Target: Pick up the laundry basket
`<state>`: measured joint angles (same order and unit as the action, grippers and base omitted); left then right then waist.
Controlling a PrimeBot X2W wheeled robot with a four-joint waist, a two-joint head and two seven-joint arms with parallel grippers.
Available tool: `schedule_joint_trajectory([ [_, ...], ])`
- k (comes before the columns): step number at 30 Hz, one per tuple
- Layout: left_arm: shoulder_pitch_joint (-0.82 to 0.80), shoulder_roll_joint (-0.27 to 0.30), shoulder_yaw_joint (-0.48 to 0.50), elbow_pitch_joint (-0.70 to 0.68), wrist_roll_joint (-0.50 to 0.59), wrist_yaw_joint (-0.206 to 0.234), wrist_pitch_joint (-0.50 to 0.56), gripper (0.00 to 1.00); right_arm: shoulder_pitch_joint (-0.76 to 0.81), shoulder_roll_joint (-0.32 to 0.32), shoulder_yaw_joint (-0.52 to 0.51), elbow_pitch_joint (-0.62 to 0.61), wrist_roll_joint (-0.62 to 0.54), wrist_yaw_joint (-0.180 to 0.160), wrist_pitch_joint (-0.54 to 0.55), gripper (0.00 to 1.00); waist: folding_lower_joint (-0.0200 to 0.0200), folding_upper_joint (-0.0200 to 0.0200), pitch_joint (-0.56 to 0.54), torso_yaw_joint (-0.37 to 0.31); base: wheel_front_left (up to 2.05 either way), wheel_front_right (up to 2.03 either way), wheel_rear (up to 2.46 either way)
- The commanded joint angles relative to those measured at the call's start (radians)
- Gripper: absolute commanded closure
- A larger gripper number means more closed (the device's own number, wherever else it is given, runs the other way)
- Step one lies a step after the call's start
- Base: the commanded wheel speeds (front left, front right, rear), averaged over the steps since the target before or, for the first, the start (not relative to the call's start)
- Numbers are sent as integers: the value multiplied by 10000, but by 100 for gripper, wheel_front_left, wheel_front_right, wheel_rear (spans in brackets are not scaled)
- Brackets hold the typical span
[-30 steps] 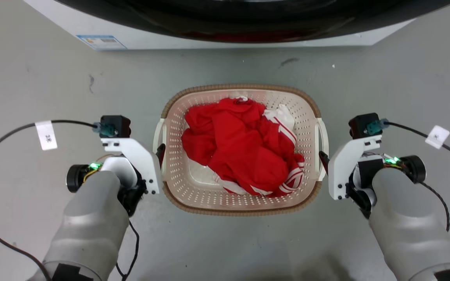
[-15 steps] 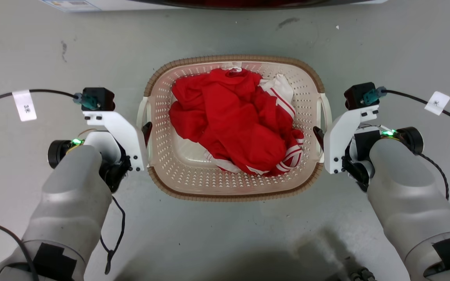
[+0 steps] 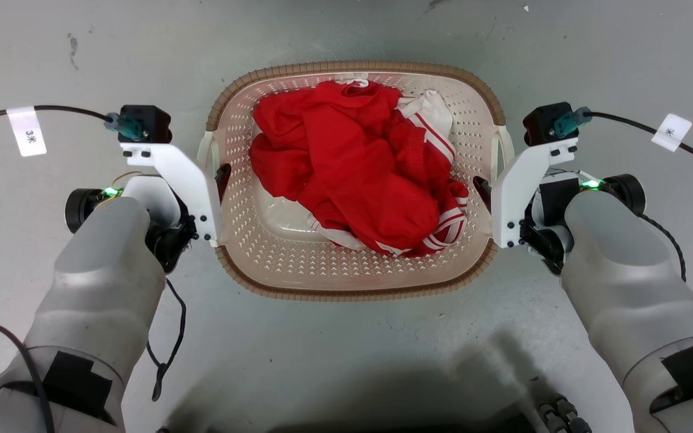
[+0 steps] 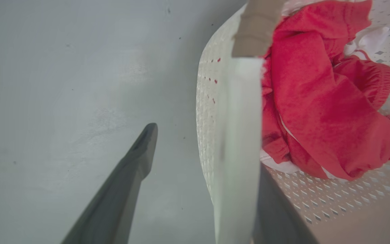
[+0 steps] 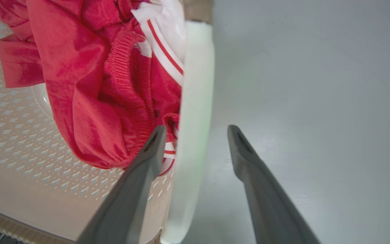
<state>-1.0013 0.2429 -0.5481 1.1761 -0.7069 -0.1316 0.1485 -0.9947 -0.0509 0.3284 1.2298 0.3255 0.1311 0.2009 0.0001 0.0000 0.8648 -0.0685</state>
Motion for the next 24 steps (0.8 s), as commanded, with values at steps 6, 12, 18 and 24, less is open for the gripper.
schedule_joint_trajectory([
  [6, -233, -13, -314, 65, -411, 23, 146, 100, -265, -13, 388, 170, 489, -10, 207, 100, -1, 0, 70, 6, 0, 0, 0],
  [12, -320, 105, -582, 127, -712, 49, 219, 100, -348, -15, 656, 267, 788, -8, 250, 100, -1, 0, 58, -16, 0, 0, 0],
  [18, -349, 62, -859, 182, -1014, 27, 464, 100, -424, -38, 852, 377, 1050, -10, 455, 100, -1, 0, -113, -16, 0, 0, 0],
  [24, -65, -45, -1063, 310, -1481, 26, 1152, 100, -255, -32, 1134, 464, 1463, -8, 1353, 100, -1, 0, -762, 15, 0, 0, 0],
])
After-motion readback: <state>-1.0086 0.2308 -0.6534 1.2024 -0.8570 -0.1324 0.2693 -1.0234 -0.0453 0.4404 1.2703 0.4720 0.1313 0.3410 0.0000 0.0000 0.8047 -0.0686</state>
